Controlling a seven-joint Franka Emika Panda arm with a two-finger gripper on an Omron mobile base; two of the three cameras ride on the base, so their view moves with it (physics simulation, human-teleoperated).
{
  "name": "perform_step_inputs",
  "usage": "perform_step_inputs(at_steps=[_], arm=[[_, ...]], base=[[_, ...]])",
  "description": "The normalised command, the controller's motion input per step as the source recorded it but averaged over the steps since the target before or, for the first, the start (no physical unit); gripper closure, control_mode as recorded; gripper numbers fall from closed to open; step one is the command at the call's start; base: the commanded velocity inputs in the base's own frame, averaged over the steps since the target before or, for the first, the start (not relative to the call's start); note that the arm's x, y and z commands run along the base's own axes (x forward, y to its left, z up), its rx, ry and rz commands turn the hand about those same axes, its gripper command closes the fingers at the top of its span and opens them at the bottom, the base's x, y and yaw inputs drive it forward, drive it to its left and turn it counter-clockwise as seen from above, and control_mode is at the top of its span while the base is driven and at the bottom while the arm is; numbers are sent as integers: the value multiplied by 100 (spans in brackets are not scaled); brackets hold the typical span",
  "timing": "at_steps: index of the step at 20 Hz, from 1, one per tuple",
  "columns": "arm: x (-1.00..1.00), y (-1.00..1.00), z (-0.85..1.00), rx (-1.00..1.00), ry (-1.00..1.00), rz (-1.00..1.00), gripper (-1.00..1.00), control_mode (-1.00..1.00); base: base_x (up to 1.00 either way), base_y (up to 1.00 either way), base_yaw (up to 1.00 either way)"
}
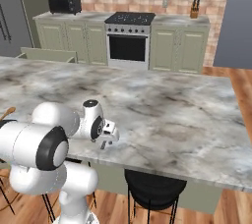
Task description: Pick up the metallic utensils from the counter and place them in the open drawer. Make sure not to pick up any wooden utensils.
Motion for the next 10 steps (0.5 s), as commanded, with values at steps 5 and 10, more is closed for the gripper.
perform_step_inputs(at_steps=[5, 10], arm=[[31, -12, -14, 0, 0, 0, -100, -100], [12, -15, -27, 0, 0, 0, -100, -100]], base=[[0, 0, 0], [0, 0, 0]])
